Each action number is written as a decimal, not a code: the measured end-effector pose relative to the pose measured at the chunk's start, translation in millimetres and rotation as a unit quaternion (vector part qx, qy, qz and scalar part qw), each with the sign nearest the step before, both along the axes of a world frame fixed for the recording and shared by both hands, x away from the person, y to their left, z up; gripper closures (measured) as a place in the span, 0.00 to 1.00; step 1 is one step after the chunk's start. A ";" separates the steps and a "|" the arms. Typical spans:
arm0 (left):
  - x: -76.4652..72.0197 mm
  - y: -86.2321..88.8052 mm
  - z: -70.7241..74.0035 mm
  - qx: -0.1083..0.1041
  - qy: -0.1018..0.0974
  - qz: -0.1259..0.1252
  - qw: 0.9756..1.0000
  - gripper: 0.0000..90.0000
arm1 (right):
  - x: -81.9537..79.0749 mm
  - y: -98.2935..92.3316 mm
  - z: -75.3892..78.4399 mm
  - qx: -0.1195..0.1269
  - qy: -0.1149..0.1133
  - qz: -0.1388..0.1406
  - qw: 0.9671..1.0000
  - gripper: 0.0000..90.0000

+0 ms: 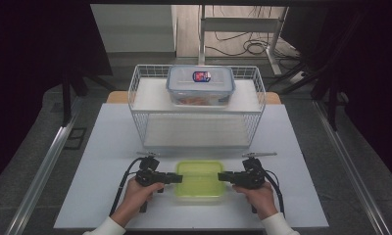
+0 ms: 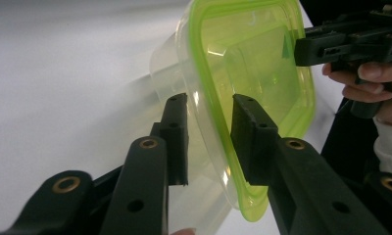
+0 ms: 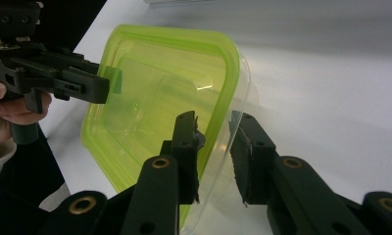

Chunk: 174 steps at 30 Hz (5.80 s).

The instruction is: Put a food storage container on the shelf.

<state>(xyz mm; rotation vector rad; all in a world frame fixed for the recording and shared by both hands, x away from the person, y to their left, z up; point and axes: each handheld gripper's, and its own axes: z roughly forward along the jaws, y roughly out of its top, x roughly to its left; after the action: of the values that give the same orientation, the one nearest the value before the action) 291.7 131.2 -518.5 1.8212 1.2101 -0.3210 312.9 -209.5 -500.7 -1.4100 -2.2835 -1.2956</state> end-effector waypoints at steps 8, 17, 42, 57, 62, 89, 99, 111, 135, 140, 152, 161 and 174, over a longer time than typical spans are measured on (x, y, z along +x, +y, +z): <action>-8.5 -0.7 7.9 -0.003 -0.031 0.003 1.000 0.81 | -6.6 -3.4 2.6 0.005 -0.010 -0.003 1.000 0.85; -11.7 2.6 11.8 -0.012 -0.049 0.011 0.999 0.86 | -9.9 -3.6 4.7 0.011 -0.020 -0.006 1.000 0.88; -24.3 7.3 41.5 -0.013 -0.111 0.002 0.994 0.86 | -22.6 -0.1 40.3 0.007 -0.109 0.011 0.994 0.88; -15.6 8.8 72.8 -0.017 -0.142 0.001 0.990 0.86 | -17.5 2.1 77.2 0.000 -0.150 0.013 0.989 0.88; -10.4 10.2 92.4 -0.021 -0.160 0.000 0.987 0.86 | -13.9 2.9 99.8 -0.003 -0.168 0.015 0.986 0.88; 21.9 19.8 194.3 -0.015 -0.215 0.010 0.976 0.87 | 13.9 13.1 197.7 0.007 -0.239 0.015 0.971 0.88; 48.0 25.9 238.3 -0.009 -0.228 0.018 0.973 0.87 | 38.4 24.3 250.7 -0.007 -0.259 0.013 0.966 0.88; 80.9 23.3 267.8 0.008 -0.230 0.025 0.973 0.88 | 72.4 22.5 262.9 0.014 -0.253 -0.004 0.967 0.88; 142.1 18.6 261.7 0.012 -0.190 0.062 0.980 0.84 | 141.4 25.4 254.5 0.039 -0.185 -0.030 0.982 0.86; 144.4 11.5 259.9 0.023 -0.193 0.081 0.978 0.78 | 146.5 25.8 250.1 0.043 -0.179 -0.044 0.982 0.83; 150.7 11.0 251.0 -0.001 -0.184 0.101 0.978 0.65 | 162.1 25.8 240.1 0.051 -0.166 -0.073 0.982 0.73; 156.0 15.6 246.3 -0.015 -0.195 0.116 0.974 0.34 | 164.3 28.5 235.1 0.058 -0.163 -0.080 0.982 0.58; 149.9 18.2 245.6 -0.009 -0.197 0.112 0.974 0.26 | 152.2 23.7 237.8 0.059 -0.165 -0.065 0.982 0.64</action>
<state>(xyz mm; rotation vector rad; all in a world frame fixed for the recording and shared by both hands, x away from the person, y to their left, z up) 441.6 149.4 -272.9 1.6153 1.1087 0.1527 465.2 -185.8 -262.9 -1.4129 -2.2925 -1.7948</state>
